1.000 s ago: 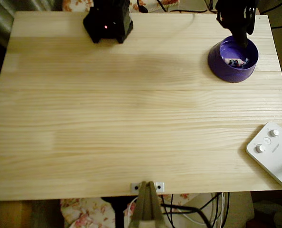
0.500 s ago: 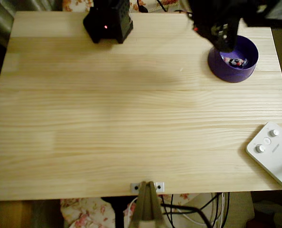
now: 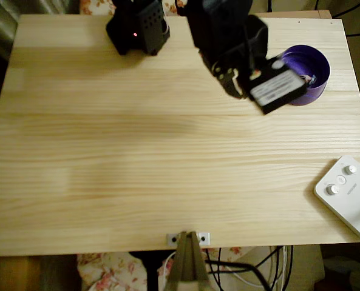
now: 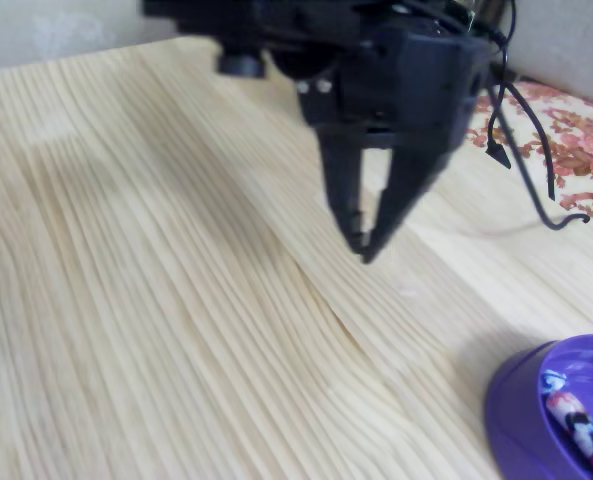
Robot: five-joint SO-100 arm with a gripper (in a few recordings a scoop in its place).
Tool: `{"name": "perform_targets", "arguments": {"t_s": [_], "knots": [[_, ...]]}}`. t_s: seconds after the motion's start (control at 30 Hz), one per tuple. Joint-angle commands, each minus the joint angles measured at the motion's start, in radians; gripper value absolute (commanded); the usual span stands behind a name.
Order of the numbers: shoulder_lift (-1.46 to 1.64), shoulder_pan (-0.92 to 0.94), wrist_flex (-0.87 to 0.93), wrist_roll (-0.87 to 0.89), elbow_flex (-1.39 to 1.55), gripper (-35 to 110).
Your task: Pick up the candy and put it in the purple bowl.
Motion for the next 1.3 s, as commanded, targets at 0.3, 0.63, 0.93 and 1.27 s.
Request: {"name": "perform_targets", "arguments": {"t_s": [0.3,0.63,0.93,1.27], "knots": [[0.614,0.367,0.037,-0.118,0.456,0],[0.916,0.638,-0.064,-0.348,0.782,0],[1.106,0.716,-0.066,-0.425,0.893,0],[1.261,0.756,-0.009,-0.4,0.937,0]]}}
